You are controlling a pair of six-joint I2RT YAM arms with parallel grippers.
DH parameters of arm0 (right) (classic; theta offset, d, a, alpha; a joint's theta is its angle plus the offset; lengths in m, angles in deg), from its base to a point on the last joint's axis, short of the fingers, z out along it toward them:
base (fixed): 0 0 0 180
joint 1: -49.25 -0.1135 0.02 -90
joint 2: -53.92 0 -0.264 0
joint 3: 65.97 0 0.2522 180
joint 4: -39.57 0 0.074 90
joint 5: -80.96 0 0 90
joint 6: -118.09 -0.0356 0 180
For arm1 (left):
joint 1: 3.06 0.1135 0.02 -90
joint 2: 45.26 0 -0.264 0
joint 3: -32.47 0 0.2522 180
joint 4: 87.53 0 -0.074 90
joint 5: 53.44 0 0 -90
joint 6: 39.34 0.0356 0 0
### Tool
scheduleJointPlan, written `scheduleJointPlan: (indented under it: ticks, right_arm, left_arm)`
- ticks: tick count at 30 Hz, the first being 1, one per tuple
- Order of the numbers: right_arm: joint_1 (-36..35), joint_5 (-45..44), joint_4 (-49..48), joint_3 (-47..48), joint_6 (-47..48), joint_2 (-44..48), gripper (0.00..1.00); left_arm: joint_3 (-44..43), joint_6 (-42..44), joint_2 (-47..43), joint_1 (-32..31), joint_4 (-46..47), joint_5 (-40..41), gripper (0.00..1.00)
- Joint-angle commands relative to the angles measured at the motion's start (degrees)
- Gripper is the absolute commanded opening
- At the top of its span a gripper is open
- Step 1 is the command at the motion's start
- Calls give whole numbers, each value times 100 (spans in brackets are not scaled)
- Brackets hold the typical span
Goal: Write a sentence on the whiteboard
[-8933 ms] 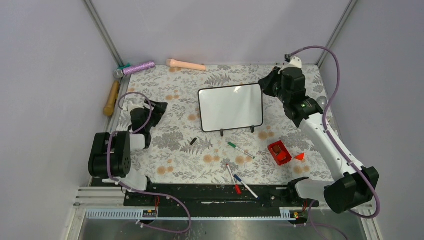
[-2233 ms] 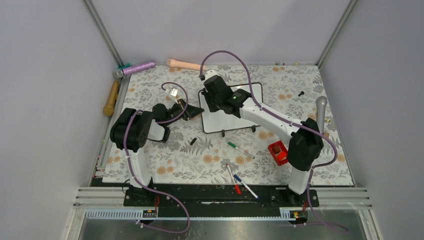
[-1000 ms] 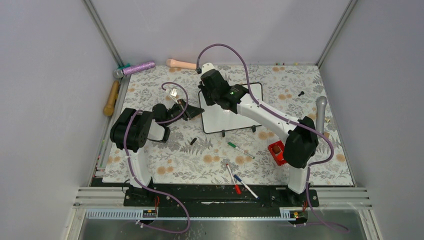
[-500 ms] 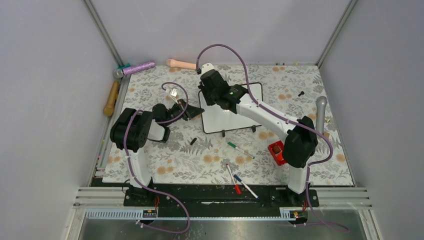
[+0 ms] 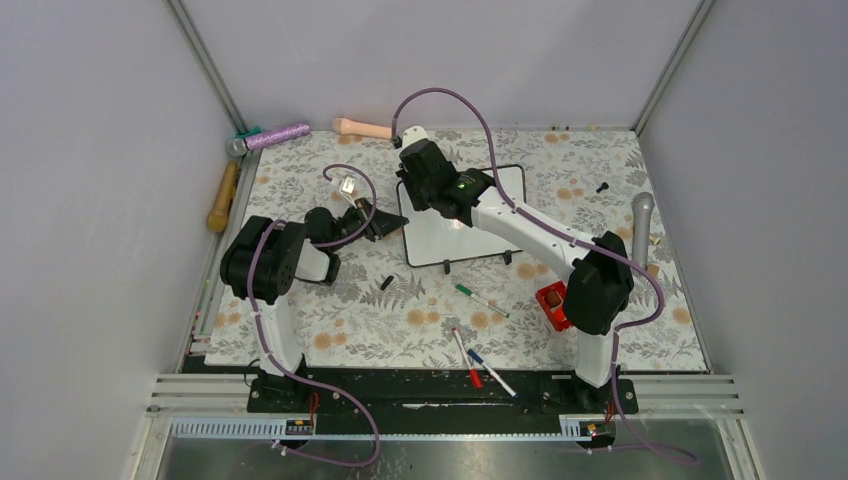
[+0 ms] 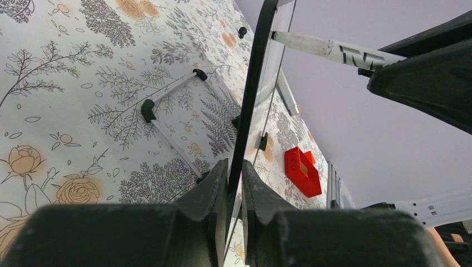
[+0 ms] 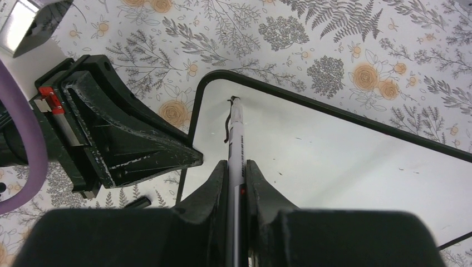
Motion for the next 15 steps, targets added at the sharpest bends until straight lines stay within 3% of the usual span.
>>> scheduleJointPlan:
  ticks: [1,15]
  right_arm:
    - [-20,-352,189,276,123,-84,0]
    - [-20,-463,245,158,163,139,0]
  left_arm:
    - [-14,60,-138,-15,371,-70,4]
    - [-15,59,-141,-22,369,-83,4]
